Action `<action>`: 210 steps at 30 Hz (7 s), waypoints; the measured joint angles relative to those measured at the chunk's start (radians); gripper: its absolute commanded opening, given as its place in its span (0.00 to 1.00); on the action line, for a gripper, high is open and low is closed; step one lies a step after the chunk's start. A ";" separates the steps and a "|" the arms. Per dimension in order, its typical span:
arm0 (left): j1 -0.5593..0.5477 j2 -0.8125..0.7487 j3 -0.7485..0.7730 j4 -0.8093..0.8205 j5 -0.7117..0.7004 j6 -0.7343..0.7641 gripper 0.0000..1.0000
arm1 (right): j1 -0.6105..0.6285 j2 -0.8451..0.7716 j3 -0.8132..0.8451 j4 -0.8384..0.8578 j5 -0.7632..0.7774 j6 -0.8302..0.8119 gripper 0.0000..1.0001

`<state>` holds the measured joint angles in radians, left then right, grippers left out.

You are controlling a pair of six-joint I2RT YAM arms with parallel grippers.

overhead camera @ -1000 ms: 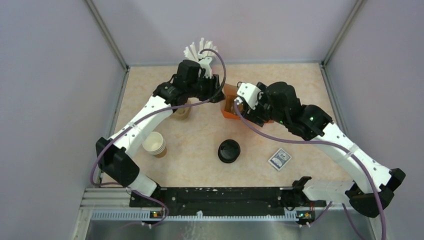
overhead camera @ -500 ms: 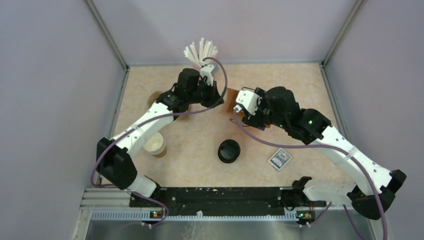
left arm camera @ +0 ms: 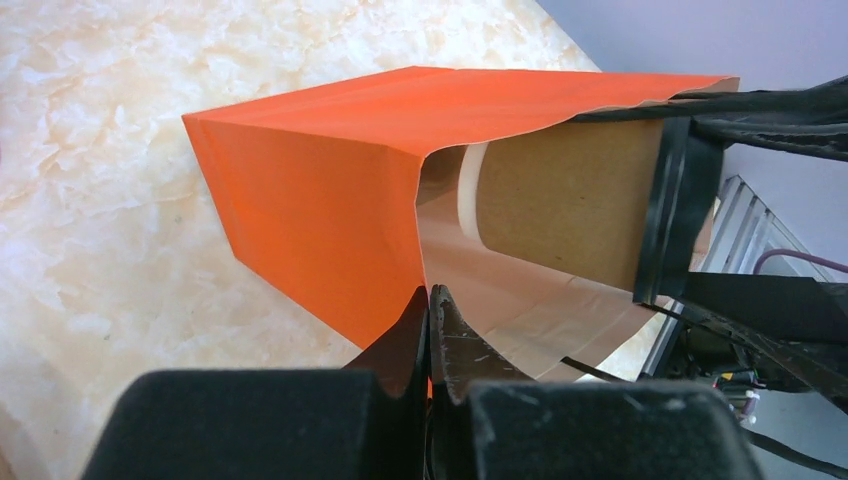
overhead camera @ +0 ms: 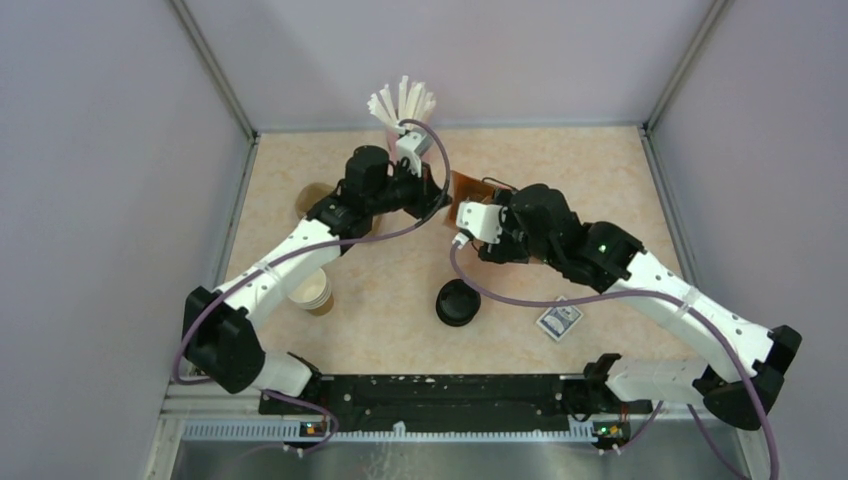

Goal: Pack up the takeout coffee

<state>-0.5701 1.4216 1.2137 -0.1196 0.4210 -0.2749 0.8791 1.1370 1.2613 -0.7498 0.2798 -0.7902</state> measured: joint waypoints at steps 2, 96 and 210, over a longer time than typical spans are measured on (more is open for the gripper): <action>0.000 -0.005 -0.021 0.025 0.006 -0.003 0.00 | 0.003 0.008 -0.009 0.002 0.002 -0.005 0.67; -0.047 -0.090 -0.277 0.255 0.087 -0.068 0.00 | -0.272 0.061 -0.488 0.487 -0.043 -0.312 0.68; -0.060 -0.017 -0.217 0.231 0.088 -0.090 0.01 | -0.352 0.179 -0.600 0.819 -0.023 -0.378 0.78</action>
<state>-0.6300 1.4048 0.9970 0.1112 0.5087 -0.3645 0.5266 1.3163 0.6609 0.0689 0.2573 -1.1683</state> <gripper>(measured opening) 0.005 0.761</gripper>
